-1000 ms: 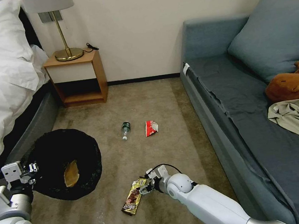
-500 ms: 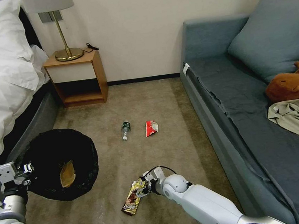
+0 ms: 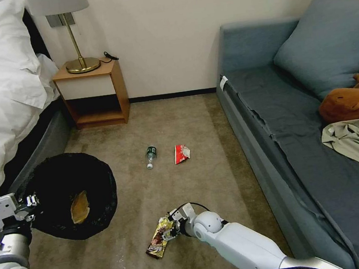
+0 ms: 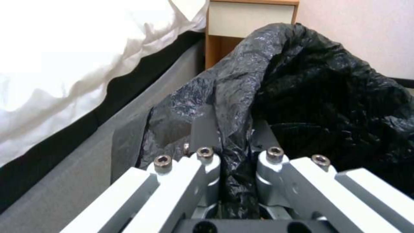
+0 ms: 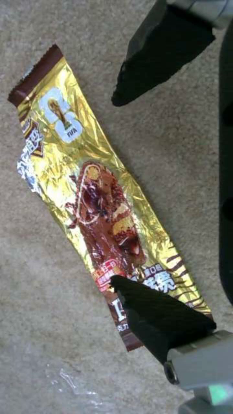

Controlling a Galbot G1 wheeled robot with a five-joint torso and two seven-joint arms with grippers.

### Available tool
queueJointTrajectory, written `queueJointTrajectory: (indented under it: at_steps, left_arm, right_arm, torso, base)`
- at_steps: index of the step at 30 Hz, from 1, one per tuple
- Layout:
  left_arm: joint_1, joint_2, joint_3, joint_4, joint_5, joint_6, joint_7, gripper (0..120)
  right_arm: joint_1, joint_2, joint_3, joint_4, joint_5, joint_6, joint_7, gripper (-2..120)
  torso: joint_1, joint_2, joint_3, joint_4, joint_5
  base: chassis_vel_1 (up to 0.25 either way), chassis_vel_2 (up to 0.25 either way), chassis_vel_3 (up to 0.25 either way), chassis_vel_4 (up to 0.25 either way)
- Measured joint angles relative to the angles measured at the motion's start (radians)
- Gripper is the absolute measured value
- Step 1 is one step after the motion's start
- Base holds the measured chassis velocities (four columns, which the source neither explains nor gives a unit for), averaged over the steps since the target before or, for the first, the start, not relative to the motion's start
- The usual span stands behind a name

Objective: Pick up the trash bin, then pick up the garbage on the floor and place it into the trash bin.

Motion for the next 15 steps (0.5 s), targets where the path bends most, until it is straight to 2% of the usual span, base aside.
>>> queueJointTrajectory:
  at_steps: [15]
  left_arm:
    - [-0.005,0.007,0.001,0.008,-0.001,-0.001,0.003,5]
  right_arm:
    - [0.01,0.017,-0.041,-0.006,-0.003,0.005,-0.028,99]
  torso:
    - [0.0,0.0,0.0,-0.0001,0.0]
  base:
    - [0.0,0.0,0.0,0.0]
